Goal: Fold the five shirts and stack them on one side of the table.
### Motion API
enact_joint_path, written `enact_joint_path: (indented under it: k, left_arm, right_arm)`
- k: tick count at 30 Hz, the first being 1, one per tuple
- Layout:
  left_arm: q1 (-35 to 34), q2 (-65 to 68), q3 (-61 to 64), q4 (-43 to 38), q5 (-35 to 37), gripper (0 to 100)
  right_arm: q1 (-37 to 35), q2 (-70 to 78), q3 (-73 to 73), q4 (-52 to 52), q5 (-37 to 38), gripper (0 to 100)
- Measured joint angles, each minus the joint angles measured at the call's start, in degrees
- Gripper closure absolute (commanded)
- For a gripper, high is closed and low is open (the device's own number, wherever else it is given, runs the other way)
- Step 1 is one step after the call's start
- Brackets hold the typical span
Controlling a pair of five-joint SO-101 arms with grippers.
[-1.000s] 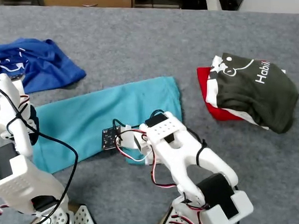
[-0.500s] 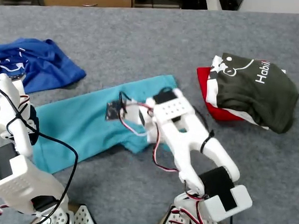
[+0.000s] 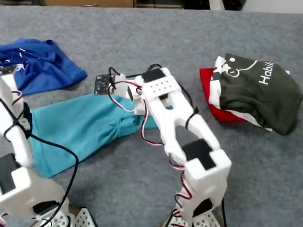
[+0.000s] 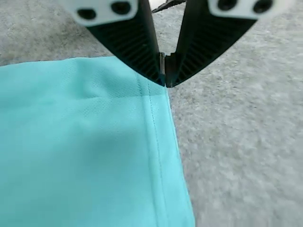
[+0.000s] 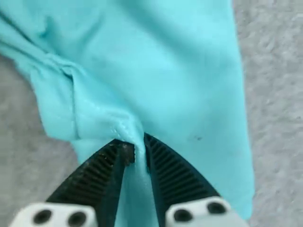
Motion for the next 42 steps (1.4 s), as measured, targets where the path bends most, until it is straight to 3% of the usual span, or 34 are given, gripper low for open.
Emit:
enact_joint_path:
  k: [4, 6, 11, 15, 22, 30, 34, 42]
  left_arm:
    - [-0.18, -4.75, -0.26, 0.0, -0.26, 98]
    - [-0.18, -6.95, -0.35, 0.18, -0.26, 98]
    - [-0.18, -9.85, -0.35, 0.35, -0.26, 98]
    - [-0.18, -10.02, -0.35, 0.35, -0.26, 98]
    - [-0.18, -10.02, -0.35, 0.35, -0.26, 98]
    - [-0.18, -10.02, -0.62, 1.05, -0.26, 98]
    - [-0.18, -10.02, -0.62, 1.05, -0.26, 98]
    - [-0.18, -10.02, -0.62, 1.14, 0.44, 98]
  right_arm:
    - [0.0, 0.44, -1.85, -0.18, -6.95, 71.3]
    - [0.0, 0.44, -1.85, -0.26, -9.14, 67.2]
    - [0.0, -3.96, -1.85, 2.55, -9.41, 76.2]
    - [0.0, -9.93, -1.85, 6.42, -10.11, 99.8]
    - [-0.97, -19.16, 3.96, 13.8, -12.48, 99.7]
    - [-5.27, -19.87, 26.99, -9.41, -13.98, 99.7]
    - [-5.27, -15.65, 26.29, -20.92, -19.52, 99.7]
    - [-5.19, -5.27, 13.63, -23.21, -23.21, 99.7]
